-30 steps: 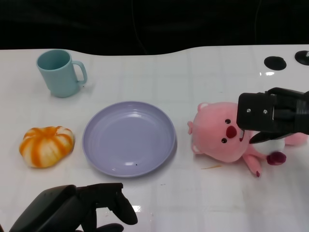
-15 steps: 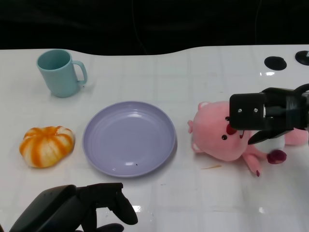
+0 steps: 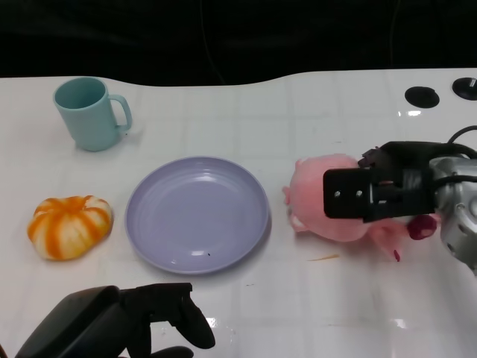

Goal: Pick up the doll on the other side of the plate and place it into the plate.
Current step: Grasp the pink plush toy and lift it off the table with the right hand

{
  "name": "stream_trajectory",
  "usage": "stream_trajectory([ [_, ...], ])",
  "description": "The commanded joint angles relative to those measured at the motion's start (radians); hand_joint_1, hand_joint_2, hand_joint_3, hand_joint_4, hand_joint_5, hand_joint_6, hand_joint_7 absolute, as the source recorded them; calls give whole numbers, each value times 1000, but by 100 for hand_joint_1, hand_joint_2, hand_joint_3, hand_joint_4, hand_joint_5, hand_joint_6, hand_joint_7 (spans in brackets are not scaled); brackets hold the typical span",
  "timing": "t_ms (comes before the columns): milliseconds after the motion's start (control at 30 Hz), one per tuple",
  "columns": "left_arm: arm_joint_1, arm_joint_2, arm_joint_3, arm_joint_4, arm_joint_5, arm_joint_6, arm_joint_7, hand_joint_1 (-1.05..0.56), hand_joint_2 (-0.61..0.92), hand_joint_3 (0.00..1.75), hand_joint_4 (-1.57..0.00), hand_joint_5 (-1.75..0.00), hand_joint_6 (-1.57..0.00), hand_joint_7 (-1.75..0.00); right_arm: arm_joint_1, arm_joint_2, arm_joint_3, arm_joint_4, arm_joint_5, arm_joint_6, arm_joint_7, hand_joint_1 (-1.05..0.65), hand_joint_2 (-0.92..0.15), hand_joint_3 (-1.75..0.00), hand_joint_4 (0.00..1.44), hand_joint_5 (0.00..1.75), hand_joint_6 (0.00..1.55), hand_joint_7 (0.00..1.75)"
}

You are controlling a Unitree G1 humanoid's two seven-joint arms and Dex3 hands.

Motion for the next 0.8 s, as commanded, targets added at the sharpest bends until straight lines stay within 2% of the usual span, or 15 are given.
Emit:
stream_trajectory([
  [33, 6, 5, 0, -21, 0, 7, -12, -23, 92, 40, -57, -174, -69, -96, -1, 32, 40, 59, -26, -24, -26, -84, -92, -7, 26, 21, 43, 2],
  [367, 6, 5, 0, -39, 2, 24, -18, -23, 92, 39, -58, -175, -69, -95, -31, 71, 54, 159, -46, -63, -86, -85, -92, -7, 26, 20, 44, 1],
  [800, 18, 6, -3, -43, 8, 9, -14, -23, 92, 40, -58, -175, -69, -95, -79, 104, 88, 240, -52, -69, -49, -86, -92, -11, 21, 16, 37, 0],
])
